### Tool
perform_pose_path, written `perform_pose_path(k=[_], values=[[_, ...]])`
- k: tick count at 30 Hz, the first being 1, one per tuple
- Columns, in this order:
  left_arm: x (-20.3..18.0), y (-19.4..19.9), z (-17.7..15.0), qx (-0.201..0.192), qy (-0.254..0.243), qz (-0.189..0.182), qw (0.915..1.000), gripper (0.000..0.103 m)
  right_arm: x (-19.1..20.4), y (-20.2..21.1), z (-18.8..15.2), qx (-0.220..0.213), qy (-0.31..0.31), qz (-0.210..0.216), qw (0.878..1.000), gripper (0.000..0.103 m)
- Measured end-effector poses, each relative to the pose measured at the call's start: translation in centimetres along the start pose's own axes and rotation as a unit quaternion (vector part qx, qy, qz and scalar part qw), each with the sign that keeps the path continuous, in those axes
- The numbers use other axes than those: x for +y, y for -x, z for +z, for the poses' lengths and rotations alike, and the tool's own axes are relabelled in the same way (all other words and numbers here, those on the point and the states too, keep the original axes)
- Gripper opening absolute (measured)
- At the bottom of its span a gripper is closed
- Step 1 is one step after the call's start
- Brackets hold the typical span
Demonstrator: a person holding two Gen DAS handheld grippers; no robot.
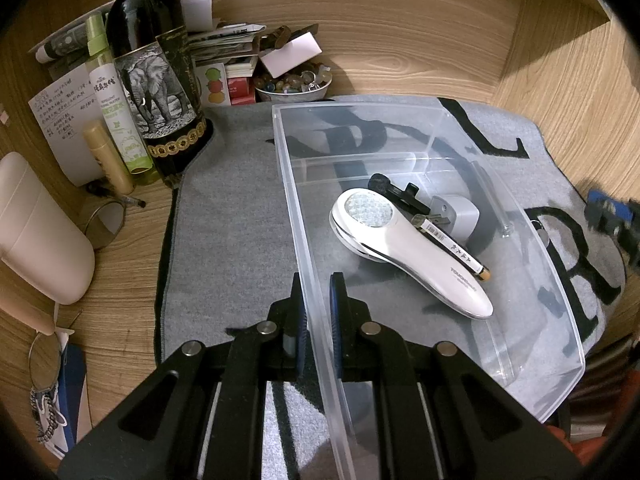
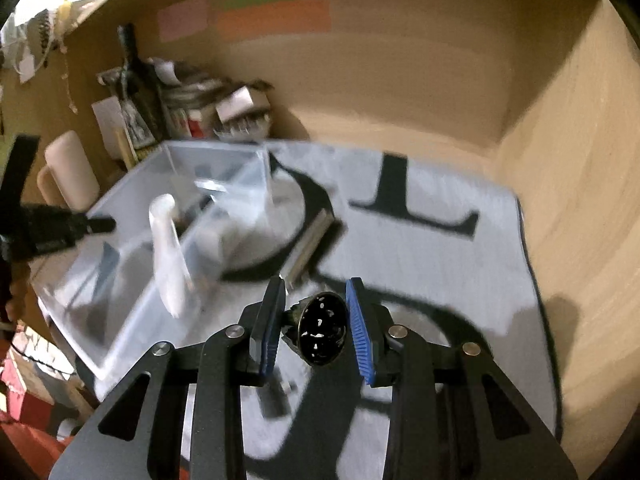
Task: Organize rigid objects
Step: 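Carry the black round cap into the clear box and open the right gripper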
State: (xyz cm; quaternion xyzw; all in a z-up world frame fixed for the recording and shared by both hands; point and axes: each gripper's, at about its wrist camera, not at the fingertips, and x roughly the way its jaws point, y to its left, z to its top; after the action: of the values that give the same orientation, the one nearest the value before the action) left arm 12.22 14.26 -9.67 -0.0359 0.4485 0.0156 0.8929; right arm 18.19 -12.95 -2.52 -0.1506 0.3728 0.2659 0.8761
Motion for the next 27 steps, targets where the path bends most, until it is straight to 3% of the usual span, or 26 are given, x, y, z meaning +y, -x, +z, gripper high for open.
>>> perform_pose_path(k=[10,27], values=[[-0.1,0.0,0.0,0.0,0.0,0.001,1.0,0.01,4.2,-0.5,5.1,-0.053,0.061,0.048,0.996,0.029],[0.4,0.1,-0.1,-0.001,0.0,-0.001,1.0,0.01,10.3,-5.6,7.7,-0.018,0.132,0.095,0.987,0.029]])
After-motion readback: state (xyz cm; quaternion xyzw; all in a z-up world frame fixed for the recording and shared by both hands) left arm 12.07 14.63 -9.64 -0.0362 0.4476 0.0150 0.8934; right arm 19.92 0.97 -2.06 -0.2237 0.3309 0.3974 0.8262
